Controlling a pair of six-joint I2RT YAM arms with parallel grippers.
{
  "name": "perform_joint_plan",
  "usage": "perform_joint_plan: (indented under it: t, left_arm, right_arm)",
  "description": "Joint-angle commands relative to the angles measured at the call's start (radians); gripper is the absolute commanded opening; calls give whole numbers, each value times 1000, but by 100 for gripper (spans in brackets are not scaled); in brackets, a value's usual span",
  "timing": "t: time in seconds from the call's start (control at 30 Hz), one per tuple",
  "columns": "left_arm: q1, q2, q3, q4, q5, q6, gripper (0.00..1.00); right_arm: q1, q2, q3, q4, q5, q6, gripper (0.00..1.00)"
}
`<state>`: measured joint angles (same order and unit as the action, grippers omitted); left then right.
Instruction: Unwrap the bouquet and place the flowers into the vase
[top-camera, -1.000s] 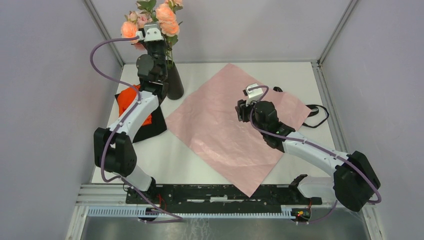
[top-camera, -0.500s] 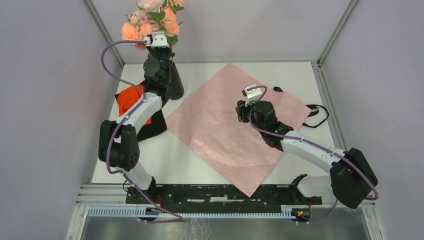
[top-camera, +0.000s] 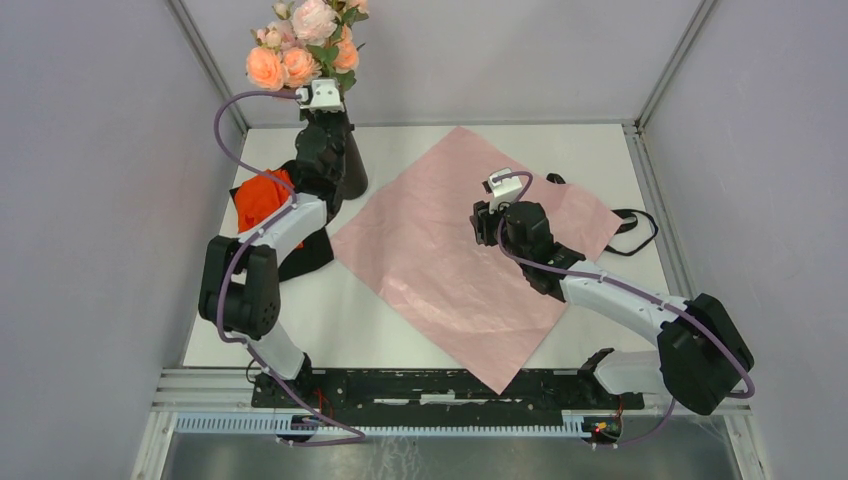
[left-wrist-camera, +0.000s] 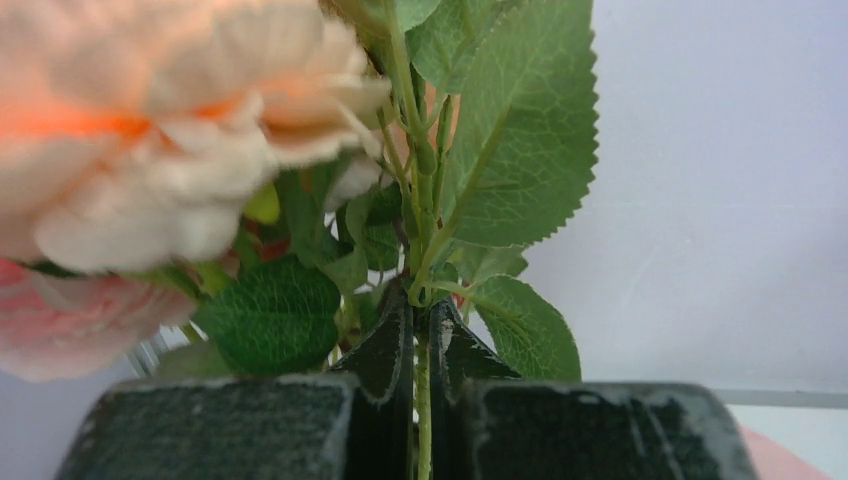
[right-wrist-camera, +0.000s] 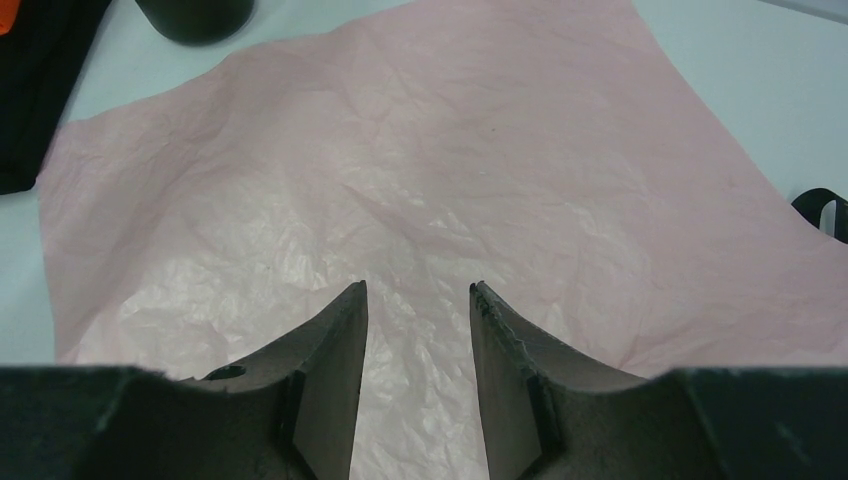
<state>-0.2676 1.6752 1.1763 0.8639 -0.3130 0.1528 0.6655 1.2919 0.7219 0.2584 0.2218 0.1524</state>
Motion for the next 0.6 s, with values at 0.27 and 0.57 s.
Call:
perform_joint_plan:
  t: [0.27, 0.57]
  left_arm:
    - [2, 14, -103, 47, -33, -90, 2]
    - [1, -14, -132, 9, 12, -126, 100]
  right_arm:
    - [-8, 0, -7, 35, 2, 2, 48]
    - [-10, 7, -7, 41, -4, 8, 47]
